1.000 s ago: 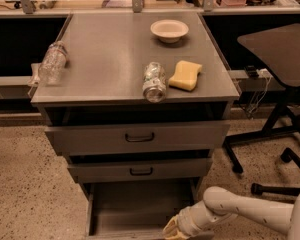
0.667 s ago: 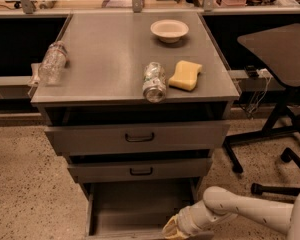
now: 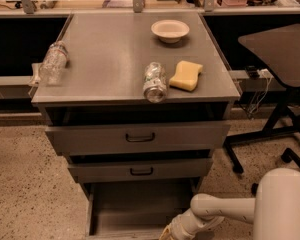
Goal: Close bottom drawer
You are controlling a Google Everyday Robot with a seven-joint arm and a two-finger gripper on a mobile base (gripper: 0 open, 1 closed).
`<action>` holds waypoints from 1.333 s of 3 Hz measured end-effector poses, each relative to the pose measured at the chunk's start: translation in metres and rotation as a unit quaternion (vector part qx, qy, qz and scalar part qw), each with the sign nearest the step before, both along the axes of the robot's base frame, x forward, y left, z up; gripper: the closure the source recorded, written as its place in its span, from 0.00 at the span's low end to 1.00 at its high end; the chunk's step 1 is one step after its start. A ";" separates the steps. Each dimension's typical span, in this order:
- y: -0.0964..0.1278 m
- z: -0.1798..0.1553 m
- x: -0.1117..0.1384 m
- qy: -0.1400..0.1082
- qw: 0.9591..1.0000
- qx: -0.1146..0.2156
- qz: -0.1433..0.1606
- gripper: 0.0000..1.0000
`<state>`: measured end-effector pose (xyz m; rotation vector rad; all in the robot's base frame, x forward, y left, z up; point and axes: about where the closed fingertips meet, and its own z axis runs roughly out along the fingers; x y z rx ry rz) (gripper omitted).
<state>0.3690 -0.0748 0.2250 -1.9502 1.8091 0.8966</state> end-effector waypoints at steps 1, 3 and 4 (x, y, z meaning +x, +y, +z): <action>0.001 -0.027 -0.011 0.008 1.000 -0.023 0.004 1.00; -0.011 -0.044 -0.021 0.000 0.991 -0.033 -0.126 0.58; -0.022 -0.046 -0.024 0.001 0.989 -0.032 -0.144 0.35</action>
Offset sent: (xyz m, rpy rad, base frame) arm -0.0165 -0.0290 -0.0394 -0.1801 -0.0579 -0.3267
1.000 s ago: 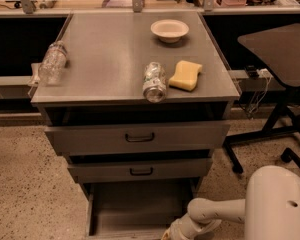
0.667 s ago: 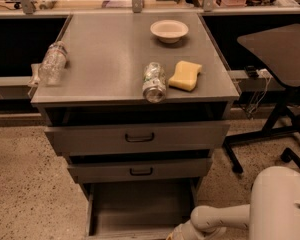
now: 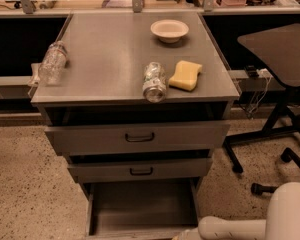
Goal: Close bottom drawer
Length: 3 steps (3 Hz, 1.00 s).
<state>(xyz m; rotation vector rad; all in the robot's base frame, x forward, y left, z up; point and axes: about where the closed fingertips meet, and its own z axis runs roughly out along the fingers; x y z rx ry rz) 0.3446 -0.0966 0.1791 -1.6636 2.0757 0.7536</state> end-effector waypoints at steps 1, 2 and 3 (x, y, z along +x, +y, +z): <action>0.000 0.000 0.000 0.000 1.000 0.000 0.000 0.04; 0.000 0.000 0.000 0.000 1.000 0.000 0.000 0.00; 0.000 0.000 0.000 0.000 1.000 0.000 0.000 0.00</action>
Offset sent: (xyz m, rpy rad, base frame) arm 0.0000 0.0000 0.0000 0.0000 0.0000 0.0000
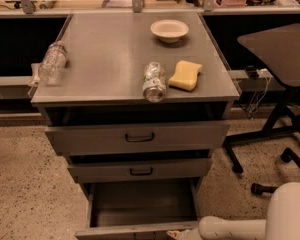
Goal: Close bottom drawer
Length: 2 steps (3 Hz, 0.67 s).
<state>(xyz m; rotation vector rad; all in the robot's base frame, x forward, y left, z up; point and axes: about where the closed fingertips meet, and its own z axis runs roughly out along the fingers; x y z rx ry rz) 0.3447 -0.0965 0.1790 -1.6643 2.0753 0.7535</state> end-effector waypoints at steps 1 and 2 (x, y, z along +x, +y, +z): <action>0.003 -0.005 0.007 -0.012 1.000 -0.007 0.016 0.19; 0.000 -0.010 0.031 -0.046 0.999 -0.011 0.021 0.42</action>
Offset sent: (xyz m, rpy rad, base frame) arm 0.0725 -0.0085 -0.0148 -0.0401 -0.1981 0.0469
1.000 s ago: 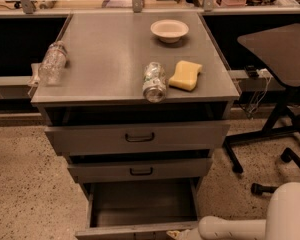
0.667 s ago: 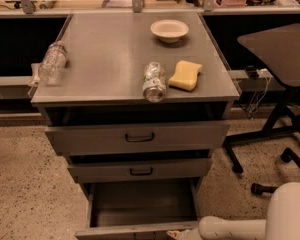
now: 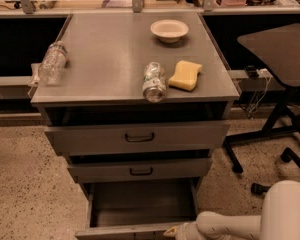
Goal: Close bottom drawer
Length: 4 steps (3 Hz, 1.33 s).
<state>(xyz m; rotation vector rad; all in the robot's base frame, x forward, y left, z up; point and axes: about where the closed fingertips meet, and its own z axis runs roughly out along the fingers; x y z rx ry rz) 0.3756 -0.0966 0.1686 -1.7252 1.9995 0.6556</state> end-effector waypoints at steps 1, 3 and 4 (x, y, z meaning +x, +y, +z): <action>-0.011 -0.007 0.027 -0.030 0.999 -0.004 -0.018 0.66; -0.013 -0.008 0.033 -0.042 0.999 -0.002 -0.026 0.85; -0.013 -0.008 0.033 -0.042 0.999 -0.002 -0.026 0.54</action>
Offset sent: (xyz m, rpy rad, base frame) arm 0.0802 -0.0319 -0.0204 -0.0158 -0.1992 -0.1063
